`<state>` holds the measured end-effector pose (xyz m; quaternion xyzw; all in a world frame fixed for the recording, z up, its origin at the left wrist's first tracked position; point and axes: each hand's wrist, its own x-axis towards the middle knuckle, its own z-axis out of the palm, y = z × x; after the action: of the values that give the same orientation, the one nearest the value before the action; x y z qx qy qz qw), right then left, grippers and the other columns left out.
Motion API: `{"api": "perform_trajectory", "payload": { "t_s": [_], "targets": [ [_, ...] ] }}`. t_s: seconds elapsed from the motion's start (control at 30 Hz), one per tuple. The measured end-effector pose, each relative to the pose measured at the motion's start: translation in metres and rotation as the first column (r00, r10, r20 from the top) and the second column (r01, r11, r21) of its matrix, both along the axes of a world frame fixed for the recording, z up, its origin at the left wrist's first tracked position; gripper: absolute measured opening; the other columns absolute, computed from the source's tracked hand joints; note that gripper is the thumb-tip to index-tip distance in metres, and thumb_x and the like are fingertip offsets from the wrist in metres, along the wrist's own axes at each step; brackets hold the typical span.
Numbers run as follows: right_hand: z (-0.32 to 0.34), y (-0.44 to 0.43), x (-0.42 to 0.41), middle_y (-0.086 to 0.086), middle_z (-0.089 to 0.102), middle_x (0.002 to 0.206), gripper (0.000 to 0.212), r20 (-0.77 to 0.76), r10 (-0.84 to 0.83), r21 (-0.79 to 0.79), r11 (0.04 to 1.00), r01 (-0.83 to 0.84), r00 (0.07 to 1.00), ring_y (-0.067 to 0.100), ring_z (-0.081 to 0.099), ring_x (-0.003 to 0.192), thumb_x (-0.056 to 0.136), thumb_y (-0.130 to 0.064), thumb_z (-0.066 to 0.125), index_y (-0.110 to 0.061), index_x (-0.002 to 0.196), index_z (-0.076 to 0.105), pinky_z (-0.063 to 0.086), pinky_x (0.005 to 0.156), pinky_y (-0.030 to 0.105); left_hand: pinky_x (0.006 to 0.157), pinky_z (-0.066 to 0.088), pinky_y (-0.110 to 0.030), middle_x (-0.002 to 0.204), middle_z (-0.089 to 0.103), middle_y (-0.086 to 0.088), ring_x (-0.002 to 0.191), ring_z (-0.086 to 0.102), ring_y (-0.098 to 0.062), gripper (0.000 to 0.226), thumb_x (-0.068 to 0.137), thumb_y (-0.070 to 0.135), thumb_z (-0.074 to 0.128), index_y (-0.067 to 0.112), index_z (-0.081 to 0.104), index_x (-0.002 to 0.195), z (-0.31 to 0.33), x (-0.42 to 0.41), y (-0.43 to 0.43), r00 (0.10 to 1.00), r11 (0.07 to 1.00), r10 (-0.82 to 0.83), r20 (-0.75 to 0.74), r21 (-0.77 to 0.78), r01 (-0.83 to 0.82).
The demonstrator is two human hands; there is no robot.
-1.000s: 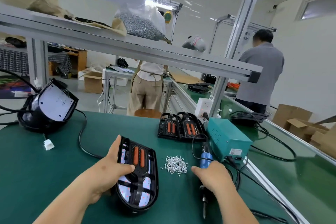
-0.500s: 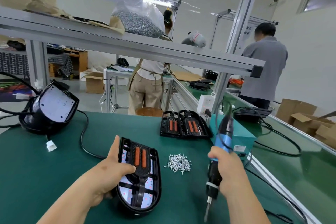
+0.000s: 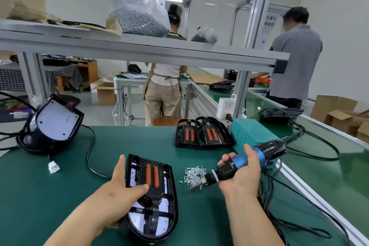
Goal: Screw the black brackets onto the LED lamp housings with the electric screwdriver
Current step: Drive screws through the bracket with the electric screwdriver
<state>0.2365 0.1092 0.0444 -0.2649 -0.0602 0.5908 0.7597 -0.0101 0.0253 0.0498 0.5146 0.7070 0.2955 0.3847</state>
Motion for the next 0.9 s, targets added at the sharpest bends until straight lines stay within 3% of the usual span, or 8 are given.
{"api": "perform_trajectory", "payload": {
  "t_s": [0.03, 0.1, 0.17, 0.23, 0.3, 0.43, 0.63, 0.9],
  "targets": [
    [-0.007, 0.001, 0.002, -0.001, 0.052, 0.060, 0.025, -0.011, 0.003, -0.014, 1.000, -0.003, 1.000, 0.015, 0.052, 0.047, 0.088, -0.032, 0.067, -0.015, 0.096, 0.051, 0.042, 0.055, 0.026, 0.076, 0.044, -0.029, 0.128, 0.055, 0.005, 0.099, 0.056, -0.018, 0.094, 0.091, 0.054, 0.057, 0.045, -0.012, 0.153, 0.006, 0.000, -0.003, 0.984, 1.000, 0.001, -0.180, 0.012, 0.001],
    [-0.011, 0.003, 0.008, -0.002, 0.052, 0.056, 0.026, -0.014, 0.022, -0.008, 1.000, -0.022, 1.000, 0.014, 0.052, 0.045, 0.088, -0.035, 0.067, -0.015, 0.084, 0.051, 0.042, 0.054, 0.025, 0.088, 0.044, -0.035, 0.138, 0.044, -0.006, 0.115, 0.054, -0.026, 0.087, 0.086, 0.064, 0.055, 0.040, 0.009, 0.156, 0.016, -0.002, -0.004, 0.842, 0.987, 0.114, -0.526, 0.153, -0.038],
    [-0.014, 0.004, 0.012, -0.002, 0.053, 0.057, 0.021, -0.012, 0.027, 0.018, 0.999, -0.027, 1.000, 0.014, 0.052, 0.044, 0.088, -0.035, 0.065, -0.019, 0.081, 0.055, 0.043, 0.053, 0.025, 0.094, 0.045, -0.039, 0.125, 0.048, -0.002, 0.115, 0.054, -0.028, 0.056, 0.085, 0.056, 0.062, 0.041, 0.048, 0.137, 0.028, 0.003, 0.000, 0.769, 0.916, 0.251, -0.588, 0.401, 0.008],
    [-0.017, 0.005, 0.013, -0.002, 0.053, 0.058, 0.017, -0.025, 0.025, 0.049, 0.999, -0.024, 0.999, 0.014, 0.052, 0.045, 0.088, -0.037, 0.065, -0.024, 0.078, 0.060, 0.043, 0.055, 0.024, 0.092, 0.047, -0.036, 0.103, 0.057, 0.009, 0.105, 0.058, -0.021, 0.016, 0.085, 0.046, 0.068, 0.042, 0.064, 0.100, 0.037, 0.017, 0.014, 0.783, 0.870, 0.156, -0.602, 0.459, 0.180],
    [-0.019, 0.006, 0.012, -0.002, 0.053, 0.059, 0.018, -0.045, 0.020, 0.041, 0.999, -0.018, 0.999, 0.014, 0.052, 0.045, 0.088, -0.039, 0.065, -0.025, 0.078, 0.059, 0.043, 0.055, 0.024, 0.088, 0.048, -0.031, 0.088, 0.057, 0.016, 0.097, 0.060, -0.013, 0.008, 0.086, 0.039, 0.068, 0.040, 0.061, 0.082, 0.039, 0.039, 0.035, 0.741, 0.884, -0.062, -0.669, 0.308, 0.352],
    [-0.023, 0.008, 0.010, -0.001, 0.053, 0.056, 0.023, -0.077, 0.012, 0.011, 1.000, -0.012, 0.997, 0.013, 0.051, 0.044, 0.089, -0.040, 0.065, -0.022, 0.080, 0.055, 0.045, 0.049, 0.021, 0.088, 0.050, -0.028, 0.102, 0.068, 0.012, 0.101, 0.062, -0.013, 0.008, 0.090, 0.028, 0.067, 0.031, 0.071, 0.096, 0.022, 0.076, 0.069, 0.573, 0.872, -0.281, -0.770, 0.044, 0.487],
    [-0.024, 0.010, 0.017, 0.000, 0.053, 0.055, 0.025, -0.141, 0.000, 0.011, 1.000, 0.001, 0.990, 0.014, 0.051, 0.042, 0.088, -0.039, 0.067, -0.021, 0.076, 0.055, 0.046, 0.047, 0.021, 0.089, 0.047, -0.034, 0.104, 0.072, 0.005, 0.103, 0.063, -0.020, 0.016, 0.087, 0.021, 0.063, 0.025, 0.074, 0.098, 0.004, 0.096, 0.089, 0.367, 0.903, -0.231, -0.901, -0.059, 0.425],
    [-0.022, 0.011, 0.019, 0.000, 0.053, 0.054, 0.024, -0.184, 0.005, 0.004, 1.000, -0.004, 0.983, 0.015, 0.051, 0.042, 0.087, -0.039, 0.067, -0.022, 0.077, 0.055, 0.045, 0.048, 0.021, 0.093, 0.036, -0.037, 0.105, 0.069, 0.005, 0.109, 0.050, -0.023, 0.025, 0.091, 0.013, 0.049, 0.024, 0.070, 0.099, -0.009, 0.100, 0.093, 0.282, 0.904, -0.250, -0.926, -0.118, 0.412]
  ]
}}
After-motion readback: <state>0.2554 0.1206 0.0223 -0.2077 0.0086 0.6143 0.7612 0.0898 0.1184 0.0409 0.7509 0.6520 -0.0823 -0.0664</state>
